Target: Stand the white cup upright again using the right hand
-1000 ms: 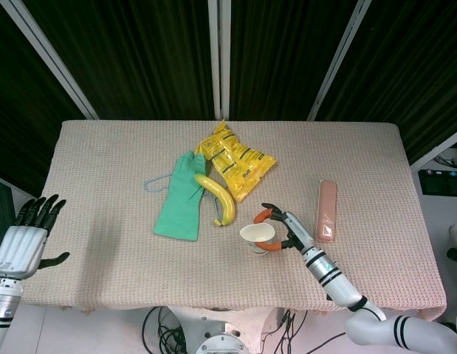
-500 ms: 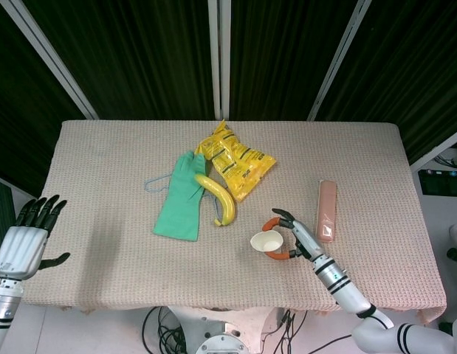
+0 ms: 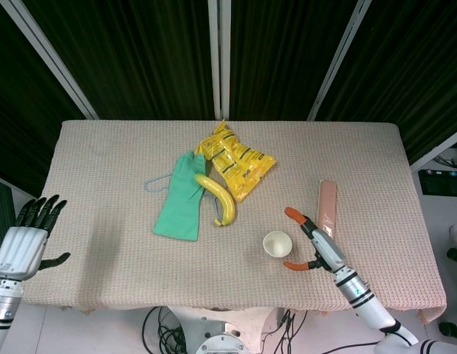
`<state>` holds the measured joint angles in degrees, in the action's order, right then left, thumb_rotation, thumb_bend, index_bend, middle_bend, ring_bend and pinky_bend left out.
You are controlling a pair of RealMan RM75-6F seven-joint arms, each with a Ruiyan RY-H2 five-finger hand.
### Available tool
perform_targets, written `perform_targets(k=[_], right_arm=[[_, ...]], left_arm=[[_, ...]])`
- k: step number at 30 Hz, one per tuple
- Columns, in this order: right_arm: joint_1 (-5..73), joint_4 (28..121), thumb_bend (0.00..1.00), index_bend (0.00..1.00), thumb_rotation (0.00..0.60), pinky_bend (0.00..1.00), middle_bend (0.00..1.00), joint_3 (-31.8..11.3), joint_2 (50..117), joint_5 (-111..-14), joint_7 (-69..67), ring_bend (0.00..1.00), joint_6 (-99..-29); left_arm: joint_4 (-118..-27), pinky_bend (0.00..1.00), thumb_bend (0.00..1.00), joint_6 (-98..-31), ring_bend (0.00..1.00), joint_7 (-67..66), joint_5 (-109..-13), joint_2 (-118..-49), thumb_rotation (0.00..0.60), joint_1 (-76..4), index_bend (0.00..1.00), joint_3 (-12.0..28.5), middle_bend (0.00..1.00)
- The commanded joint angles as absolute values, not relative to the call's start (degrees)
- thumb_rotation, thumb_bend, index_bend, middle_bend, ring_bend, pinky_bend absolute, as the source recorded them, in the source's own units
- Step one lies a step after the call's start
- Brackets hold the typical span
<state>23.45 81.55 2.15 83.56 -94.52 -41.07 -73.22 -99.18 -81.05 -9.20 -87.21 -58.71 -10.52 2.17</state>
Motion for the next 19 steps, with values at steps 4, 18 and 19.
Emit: perform_targets(k=[4,18,19], right_arm=[[15.5,88.0,0.0,0.0,0.6,0.0,0.0,5.5,70.1,-95.8,-16.0,0.0,-82.1],[-0.8,99.4,0.0,0.0,0.6,0.0,0.0,1.8,65.4,-83.1,21.2,0.0,-99.7],[-0.7,99.3,0.0,0.0,0.6,0.0,0.0,1.5,65.7,-82.9,20.9,0.0,-99.3]], left_arm=[[-99.3,0.0,0.04,-81.4,0.0,-9.0,-87.4,-58.6,0.6,-10.4,0.0,2.2,0.0],[-99.5,0.0,0.04,-82.2,0.0,-8.5,-86.8,-58.1,0.6,-9.9,0.0,2.5,0.0],[-99.5,0.0,0.04,-82.3,0.0,-8.3,-86.8,-58.0,0.6,-9.8,0.0,2.5,0.0]])
